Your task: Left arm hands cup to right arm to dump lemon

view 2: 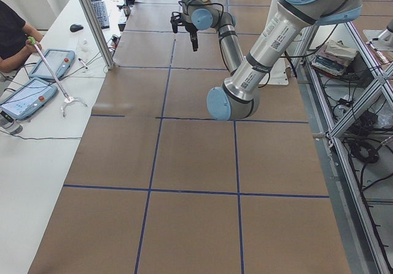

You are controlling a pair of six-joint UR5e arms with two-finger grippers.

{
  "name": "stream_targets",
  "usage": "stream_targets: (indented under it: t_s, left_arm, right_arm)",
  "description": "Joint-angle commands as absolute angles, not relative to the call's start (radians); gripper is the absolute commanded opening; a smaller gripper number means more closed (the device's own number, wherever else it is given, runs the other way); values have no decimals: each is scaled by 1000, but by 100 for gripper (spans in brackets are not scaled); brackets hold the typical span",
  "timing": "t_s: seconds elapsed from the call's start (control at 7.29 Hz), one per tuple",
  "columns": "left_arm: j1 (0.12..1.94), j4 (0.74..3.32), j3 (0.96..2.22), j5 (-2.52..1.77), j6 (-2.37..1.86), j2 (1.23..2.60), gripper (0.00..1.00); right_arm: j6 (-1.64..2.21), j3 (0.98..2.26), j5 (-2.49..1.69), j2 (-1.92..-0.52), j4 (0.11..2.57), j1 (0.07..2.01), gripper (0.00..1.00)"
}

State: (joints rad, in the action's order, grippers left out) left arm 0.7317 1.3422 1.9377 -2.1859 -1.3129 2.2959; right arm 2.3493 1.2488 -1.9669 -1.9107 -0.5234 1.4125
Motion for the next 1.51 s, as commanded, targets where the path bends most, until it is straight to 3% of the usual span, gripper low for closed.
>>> stream_targets:
  t_s: [0.0,0.69,1.1,1.37]
  left_arm:
    - [732,1342,1945,-2186,-1315,2295,100]
    - [732,1342,1947,-2186,-1313,2292,100]
    - [732,1347,1945,-2186,-1313,2292,100]
    - [732,1347,1945,-2186,-1313,2292,100]
  right_arm:
    - [2629,1218,-1960,-1875,-579,1442,15]
    - [3204,1183,-1901,-1850,-696,1463,20]
    - [3283,1164,-1902,-1847,-724,1480,24]
    - [3269,1221,-1904,-1844,-721,1480,30]
